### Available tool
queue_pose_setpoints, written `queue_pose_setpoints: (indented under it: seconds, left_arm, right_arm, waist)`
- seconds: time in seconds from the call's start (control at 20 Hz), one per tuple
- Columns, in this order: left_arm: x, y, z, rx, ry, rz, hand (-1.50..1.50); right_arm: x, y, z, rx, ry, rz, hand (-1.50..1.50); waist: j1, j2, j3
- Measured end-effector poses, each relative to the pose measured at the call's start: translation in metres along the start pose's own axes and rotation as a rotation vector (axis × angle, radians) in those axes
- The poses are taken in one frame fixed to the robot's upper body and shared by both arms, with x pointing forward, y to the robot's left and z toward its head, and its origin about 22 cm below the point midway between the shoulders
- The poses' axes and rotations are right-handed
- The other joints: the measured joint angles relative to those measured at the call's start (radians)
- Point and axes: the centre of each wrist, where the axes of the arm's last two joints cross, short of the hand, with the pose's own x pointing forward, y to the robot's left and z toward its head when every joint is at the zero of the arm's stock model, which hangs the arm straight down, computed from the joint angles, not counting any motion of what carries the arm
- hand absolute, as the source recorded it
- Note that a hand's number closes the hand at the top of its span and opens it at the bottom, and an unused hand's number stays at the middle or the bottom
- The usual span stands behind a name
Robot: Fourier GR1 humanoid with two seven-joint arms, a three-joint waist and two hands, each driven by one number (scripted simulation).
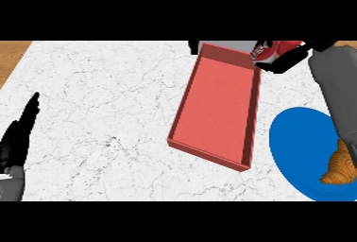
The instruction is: Pick the can from the plate and place it in the cardboard box
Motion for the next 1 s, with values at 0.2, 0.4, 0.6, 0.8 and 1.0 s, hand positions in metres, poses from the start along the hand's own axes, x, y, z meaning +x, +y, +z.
queue_pose_setpoints:
  seconds: [0.2, 0.4, 0.6, 0.8, 1.0]
  left_arm:
    - [-0.002, -0.002, 0.001, 0.002, 0.000, 0.001, 0.00]
    - [-0.004, -0.003, -0.001, 0.004, -0.004, 0.002, 0.00]
    - [0.006, -0.008, -0.003, -0.006, -0.012, 0.001, 0.00]
    - [0.007, -0.008, -0.006, -0.010, -0.019, 0.001, 0.00]
    - [0.011, -0.011, -0.007, -0.016, -0.027, 0.002, 0.00]
  right_arm:
    - [0.016, 0.021, -0.026, 0.028, 0.029, -0.063, 1.50]
    - [0.034, 0.045, -0.055, 0.053, 0.051, -0.098, 1.50]
    - [0.043, 0.079, -0.074, 0.066, 0.078, -0.091, 1.50]
    - [0.049, 0.103, -0.087, 0.065, 0.133, -0.049, 1.50]
    - [0.044, 0.123, -0.088, 0.104, 0.228, -0.099, -1.50]
  waist:
    - [0.000, 0.001, 0.000]
    - [0.006, 0.004, 0.000]
    - [0.014, 0.007, 0.001]
    - [0.023, 0.011, 0.000]
    - [0.028, 0.014, 0.001]
